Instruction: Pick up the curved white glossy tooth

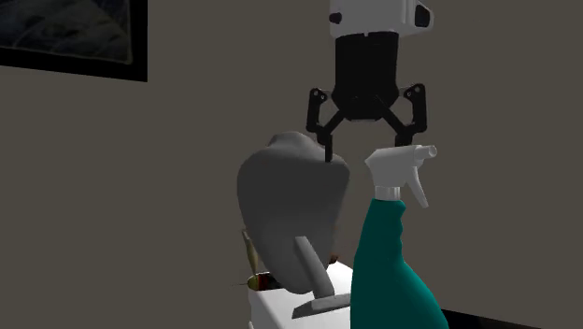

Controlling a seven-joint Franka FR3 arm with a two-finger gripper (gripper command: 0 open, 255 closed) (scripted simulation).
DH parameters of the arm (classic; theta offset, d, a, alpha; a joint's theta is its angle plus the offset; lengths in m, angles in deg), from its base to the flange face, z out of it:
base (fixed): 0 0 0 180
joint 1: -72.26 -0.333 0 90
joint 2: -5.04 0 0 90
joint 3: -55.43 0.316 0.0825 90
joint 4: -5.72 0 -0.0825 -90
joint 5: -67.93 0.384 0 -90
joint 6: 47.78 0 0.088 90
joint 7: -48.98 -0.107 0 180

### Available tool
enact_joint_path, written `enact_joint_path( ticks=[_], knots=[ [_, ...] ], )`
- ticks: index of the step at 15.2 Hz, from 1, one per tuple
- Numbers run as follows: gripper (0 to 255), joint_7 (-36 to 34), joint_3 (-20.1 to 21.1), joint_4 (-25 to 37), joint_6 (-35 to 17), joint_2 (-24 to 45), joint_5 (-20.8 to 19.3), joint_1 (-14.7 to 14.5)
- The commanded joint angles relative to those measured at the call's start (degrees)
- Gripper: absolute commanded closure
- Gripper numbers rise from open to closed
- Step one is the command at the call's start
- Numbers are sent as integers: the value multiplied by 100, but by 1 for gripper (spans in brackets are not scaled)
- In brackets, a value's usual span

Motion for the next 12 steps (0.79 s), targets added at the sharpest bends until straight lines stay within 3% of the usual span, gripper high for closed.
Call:
enact_joint_path(
  ticks=[1,7,10,12],
  knots=[
    [0,-52,210,10,-431,293,-66,-42],
    [0,-452,937,183,-1661,1283,-629,33],
    [0,-883,1373,366,-2197,1846,-1253,218],
    [0,-1327,1682,534,-2496,2254,-1890,392]
  ],
)
